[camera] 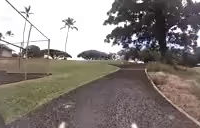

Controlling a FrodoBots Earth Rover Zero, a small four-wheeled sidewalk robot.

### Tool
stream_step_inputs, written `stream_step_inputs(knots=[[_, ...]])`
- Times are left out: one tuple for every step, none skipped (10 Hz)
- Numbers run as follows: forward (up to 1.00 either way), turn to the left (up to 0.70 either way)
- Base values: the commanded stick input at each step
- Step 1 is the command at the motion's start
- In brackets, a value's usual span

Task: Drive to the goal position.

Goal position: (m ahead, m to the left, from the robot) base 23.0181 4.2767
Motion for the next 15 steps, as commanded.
stream_step_inputs(knots=[[0.85, -0.27], [0.85, -0.27], [0.85, -0.06], [0.85, 0.0], [0.85, 0.0], [0.85, 0.0], [0.85, 0.0], [0.85, 0.0], [0.85, -0.02], [0.85, -0.27], [0.85, -0.27], [0.85, -0.27], [0.85, -0.27], [0.85, -0.27], [0.85, -0.03]])
